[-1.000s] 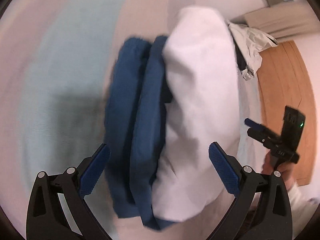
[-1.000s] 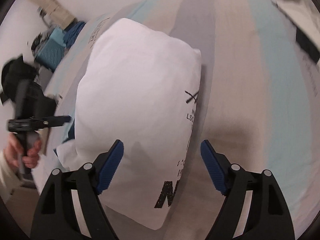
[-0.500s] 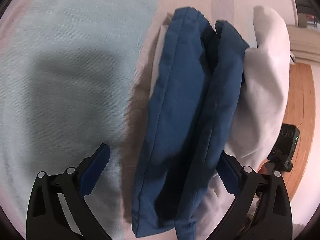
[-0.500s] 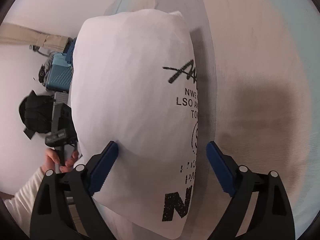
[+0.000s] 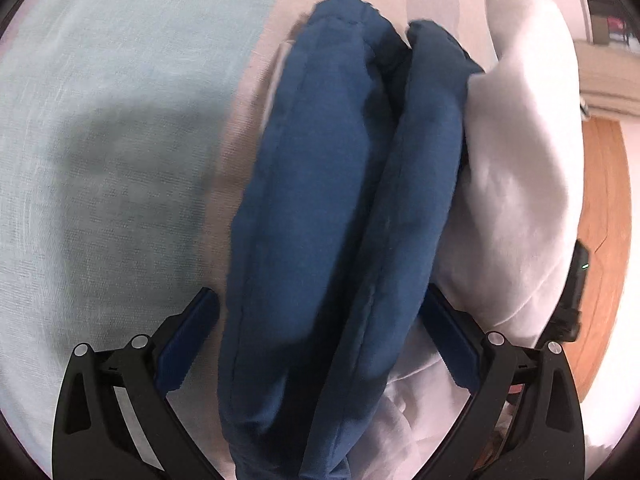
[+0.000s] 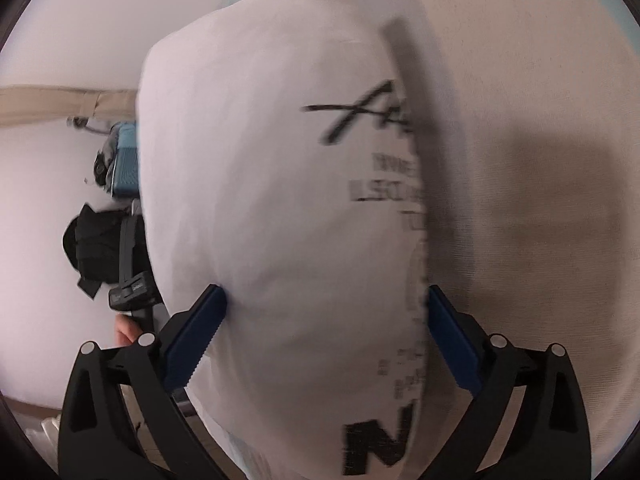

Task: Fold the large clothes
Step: 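Grasp the navy folded sleeves with the left tool while the right tool grasps the white hood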

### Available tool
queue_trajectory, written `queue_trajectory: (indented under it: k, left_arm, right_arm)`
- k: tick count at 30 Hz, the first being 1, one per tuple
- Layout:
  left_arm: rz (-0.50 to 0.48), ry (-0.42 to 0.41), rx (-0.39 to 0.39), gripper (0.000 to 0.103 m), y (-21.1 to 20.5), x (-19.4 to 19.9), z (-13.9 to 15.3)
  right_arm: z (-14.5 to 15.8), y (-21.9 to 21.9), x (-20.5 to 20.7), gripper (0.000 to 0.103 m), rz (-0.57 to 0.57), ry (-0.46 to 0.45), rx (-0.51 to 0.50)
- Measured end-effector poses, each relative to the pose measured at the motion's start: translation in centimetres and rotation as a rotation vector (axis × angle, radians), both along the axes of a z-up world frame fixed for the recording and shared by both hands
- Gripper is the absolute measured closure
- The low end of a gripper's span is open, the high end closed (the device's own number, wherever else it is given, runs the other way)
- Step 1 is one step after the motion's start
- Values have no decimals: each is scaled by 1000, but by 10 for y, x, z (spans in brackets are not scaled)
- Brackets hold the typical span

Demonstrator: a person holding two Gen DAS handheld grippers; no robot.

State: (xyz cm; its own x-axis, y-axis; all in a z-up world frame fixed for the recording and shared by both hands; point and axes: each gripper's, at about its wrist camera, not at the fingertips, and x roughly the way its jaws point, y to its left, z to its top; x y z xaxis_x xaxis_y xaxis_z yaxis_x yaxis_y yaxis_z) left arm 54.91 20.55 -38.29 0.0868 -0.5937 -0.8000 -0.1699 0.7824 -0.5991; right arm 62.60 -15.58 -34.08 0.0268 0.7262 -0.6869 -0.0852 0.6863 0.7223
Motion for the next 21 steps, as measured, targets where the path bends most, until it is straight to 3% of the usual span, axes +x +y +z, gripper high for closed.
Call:
queue_trajectory:
  k: [5, 9, 15, 18, 20, 21]
  left_arm:
    - [-6, 23, -8, 6, 1, 1, -2]
    - [-24, 34, -8, 6, -6, 34, -1]
    - [-34, 45, -11, 6, 2, 32, 2]
    - [-27, 44, 12, 15, -16, 45, -2]
    - [-25, 44, -11, 39, -8, 38, -2]
    - [-21, 51, -40, 46, -6, 38, 0]
  right_arm:
    - [-2, 10, 3, 6, 11, 3, -31]
    - [-8, 14, 5, 9, 20, 27, -30]
    - [-7, 10, 1, 38, 28, 1, -25]
    - [-7, 5, -1, 43, 23, 4, -7]
    - [-6, 7, -1, 43, 25, 2, -9]
    - [-6, 7, -1, 43, 27, 1, -12]
